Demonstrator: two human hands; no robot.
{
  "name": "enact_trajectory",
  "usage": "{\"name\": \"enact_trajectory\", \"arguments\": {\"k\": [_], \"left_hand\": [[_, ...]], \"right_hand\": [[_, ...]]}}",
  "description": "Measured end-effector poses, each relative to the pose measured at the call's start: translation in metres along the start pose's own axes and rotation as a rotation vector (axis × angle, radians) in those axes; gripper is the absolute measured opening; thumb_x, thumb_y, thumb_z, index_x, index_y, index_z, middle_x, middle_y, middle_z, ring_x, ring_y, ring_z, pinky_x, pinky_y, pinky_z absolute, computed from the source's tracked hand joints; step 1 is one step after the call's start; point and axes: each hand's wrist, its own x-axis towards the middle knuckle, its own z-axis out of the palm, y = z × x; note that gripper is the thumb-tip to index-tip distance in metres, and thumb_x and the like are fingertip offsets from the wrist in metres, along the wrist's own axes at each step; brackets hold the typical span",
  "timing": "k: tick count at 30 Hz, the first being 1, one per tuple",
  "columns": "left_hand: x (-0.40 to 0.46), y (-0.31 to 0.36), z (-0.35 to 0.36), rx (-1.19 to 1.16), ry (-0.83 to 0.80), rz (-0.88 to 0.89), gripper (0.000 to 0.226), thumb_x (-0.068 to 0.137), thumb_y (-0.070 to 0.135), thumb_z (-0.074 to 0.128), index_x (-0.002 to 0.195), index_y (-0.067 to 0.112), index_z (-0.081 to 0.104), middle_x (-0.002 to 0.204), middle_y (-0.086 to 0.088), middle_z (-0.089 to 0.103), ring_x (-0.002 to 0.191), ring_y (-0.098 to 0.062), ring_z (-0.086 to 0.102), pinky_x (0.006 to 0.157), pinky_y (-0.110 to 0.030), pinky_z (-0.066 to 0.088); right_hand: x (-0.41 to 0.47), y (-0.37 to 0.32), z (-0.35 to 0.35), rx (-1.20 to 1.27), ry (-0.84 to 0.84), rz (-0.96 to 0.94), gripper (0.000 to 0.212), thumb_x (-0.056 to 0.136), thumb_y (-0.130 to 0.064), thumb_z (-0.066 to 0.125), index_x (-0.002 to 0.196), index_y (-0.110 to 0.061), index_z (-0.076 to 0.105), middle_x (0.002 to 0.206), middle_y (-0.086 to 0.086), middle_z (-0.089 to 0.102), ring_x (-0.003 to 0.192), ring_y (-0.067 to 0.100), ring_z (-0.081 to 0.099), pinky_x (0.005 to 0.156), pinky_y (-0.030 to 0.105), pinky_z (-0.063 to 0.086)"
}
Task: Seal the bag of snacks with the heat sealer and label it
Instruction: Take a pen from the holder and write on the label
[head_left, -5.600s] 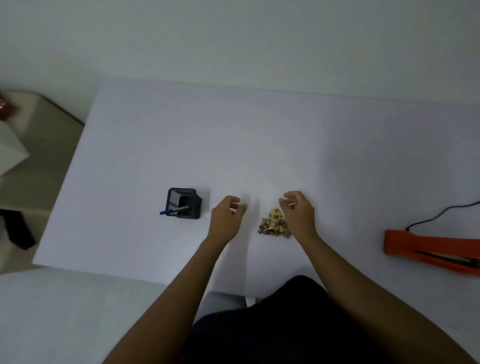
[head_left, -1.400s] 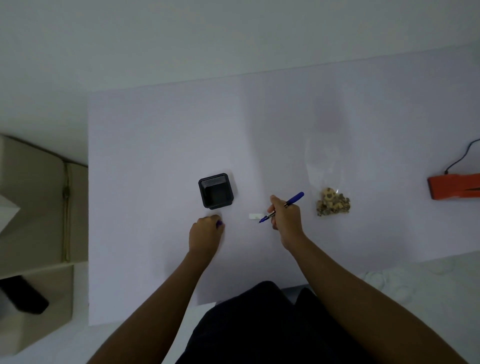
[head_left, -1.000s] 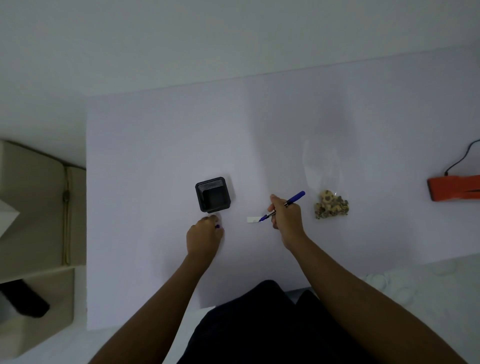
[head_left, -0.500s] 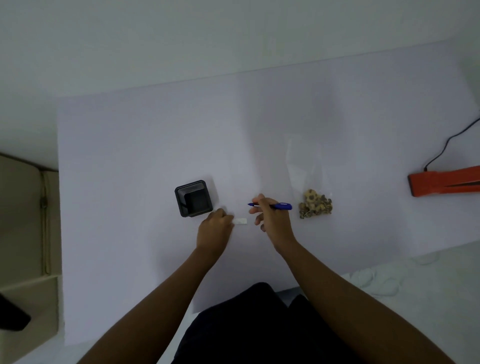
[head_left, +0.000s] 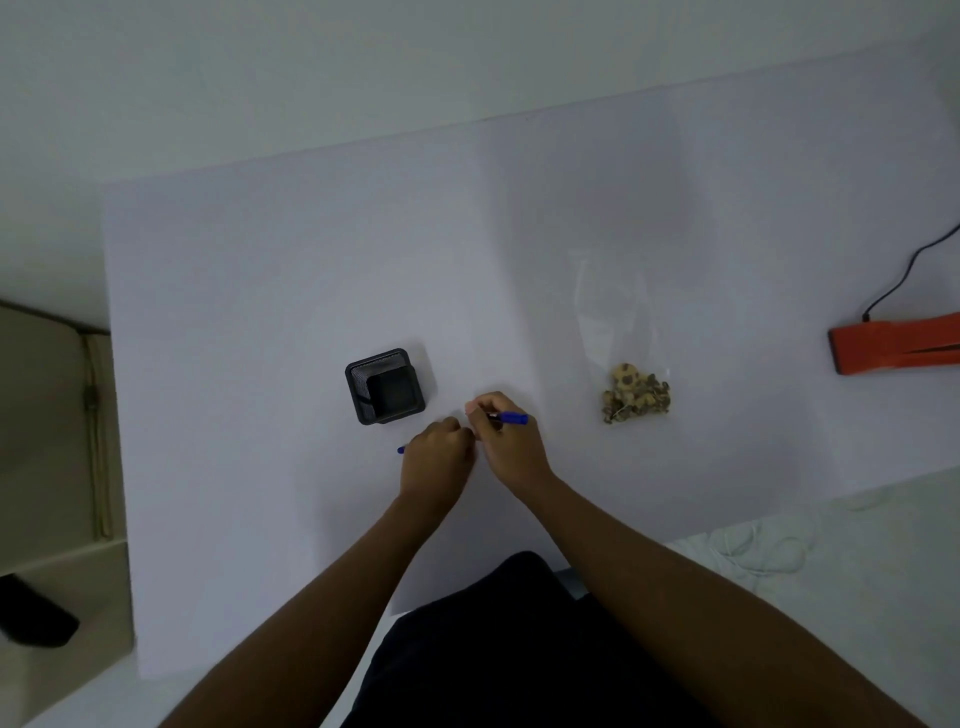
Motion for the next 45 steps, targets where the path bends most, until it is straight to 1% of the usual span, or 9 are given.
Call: {"name": "enact_trajectory", "arguments": {"k": [7, 13, 15, 20, 26, 30, 33, 38, 45], "left_hand": [[-0.002, -0.003, 0.001, 0.000, -0.059, -0.014, 0.016, 0.089, 0.015, 0.066, 0.074, 0.011, 0.070, 0.071, -0.003, 0.061, 0.060, -0.018, 0.058, 0.053, -0.033, 0.053], [0.002, -0.002, 0.000, -0.124, -0.045, -0.189, 0.020, 0.096, 0.016, 0.054, 0.080, 0.008, 0.063, 0.083, -0.007, 0.060, 0.066, -0.017, 0.052, 0.059, -0.027, 0.038], [0.006, -0.001, 0.000, -0.165, -0.061, -0.223, 0.017, 0.095, 0.018, 0.055, 0.083, 0.008, 0.061, 0.086, -0.007, 0.060, 0.069, -0.018, 0.055, 0.061, -0.029, 0.041], [0.018, 0.001, 0.000, -0.189, -0.139, -0.280, 0.018, 0.093, 0.022, 0.058, 0.084, 0.007, 0.060, 0.087, -0.010, 0.062, 0.077, -0.025, 0.062, 0.065, -0.032, 0.047], [0.022, -0.001, 0.001, -0.210, -0.174, -0.312, 0.024, 0.093, 0.028, 0.061, 0.083, 0.007, 0.062, 0.085, -0.011, 0.064, 0.075, -0.024, 0.063, 0.068, -0.036, 0.054], [0.022, -0.002, 0.001, -0.224, -0.173, -0.311, 0.023, 0.093, 0.027, 0.061, 0.082, 0.007, 0.063, 0.084, -0.010, 0.064, 0.073, -0.023, 0.063, 0.067, -0.034, 0.053], [0.023, -0.002, 0.001, -0.221, -0.177, -0.313, 0.026, 0.094, 0.029, 0.060, 0.079, 0.008, 0.064, 0.082, -0.009, 0.064, 0.071, -0.023, 0.064, 0.067, -0.035, 0.055], [0.024, -0.002, -0.001, -0.199, -0.205, -0.318, 0.026, 0.094, 0.029, 0.058, 0.080, 0.008, 0.065, 0.081, -0.009, 0.065, 0.070, -0.022, 0.062, 0.062, -0.032, 0.047], [0.025, -0.002, 0.000, -0.182, -0.210, -0.316, 0.028, 0.097, 0.029, 0.054, 0.083, 0.006, 0.064, 0.083, -0.011, 0.065, 0.070, -0.022, 0.061, 0.062, -0.030, 0.043]], "right_hand": [[-0.009, 0.026, 0.008, -0.045, -0.040, -0.078, 0.018, 0.099, -0.028, 0.058, 0.098, -0.011, 0.065, 0.083, 0.000, 0.068, 0.074, 0.009, 0.065, 0.069, 0.017, 0.052], [-0.007, 0.028, 0.007, -0.038, -0.036, -0.149, 0.014, 0.098, -0.019, 0.061, 0.094, -0.005, 0.064, 0.084, 0.007, 0.069, 0.075, 0.016, 0.066, 0.071, 0.020, 0.054], [-0.007, 0.029, 0.008, -0.036, -0.038, -0.147, 0.014, 0.097, -0.018, 0.061, 0.094, -0.005, 0.065, 0.084, 0.007, 0.070, 0.076, 0.016, 0.067, 0.071, 0.023, 0.055], [-0.007, 0.030, 0.008, -0.053, -0.012, -0.141, 0.015, 0.098, -0.011, 0.059, 0.090, -0.003, 0.068, 0.080, 0.004, 0.069, 0.071, 0.010, 0.064, 0.068, 0.013, 0.050], [-0.008, 0.035, 0.012, -0.088, 0.010, -0.110, 0.029, 0.099, -0.014, 0.055, 0.075, 0.001, 0.063, 0.070, 0.015, 0.064, 0.064, 0.026, 0.061, 0.061, 0.031, 0.051], [-0.009, 0.035, 0.013, -0.076, 0.017, -0.095, 0.030, 0.099, -0.012, 0.056, 0.073, 0.002, 0.061, 0.067, 0.016, 0.062, 0.061, 0.025, 0.058, 0.058, 0.018, 0.044], [-0.009, 0.037, 0.014, -0.075, 0.016, -0.076, 0.032, 0.099, -0.013, 0.056, 0.069, -0.001, 0.056, 0.062, 0.014, 0.057, 0.054, 0.019, 0.053, 0.054, 0.017, 0.041], [-0.009, 0.038, 0.014, -0.089, 0.017, -0.078, 0.032, 0.100, -0.016, 0.054, 0.072, -0.001, 0.057, 0.066, 0.016, 0.059, 0.059, 0.028, 0.057, 0.058, 0.033, 0.046], [-0.009, 0.037, 0.017, -0.106, 0.018, -0.088, 0.029, 0.100, -0.017, 0.054, 0.075, -0.004, 0.059, 0.069, 0.013, 0.061, 0.063, 0.026, 0.060, 0.062, 0.039, 0.052]]}}
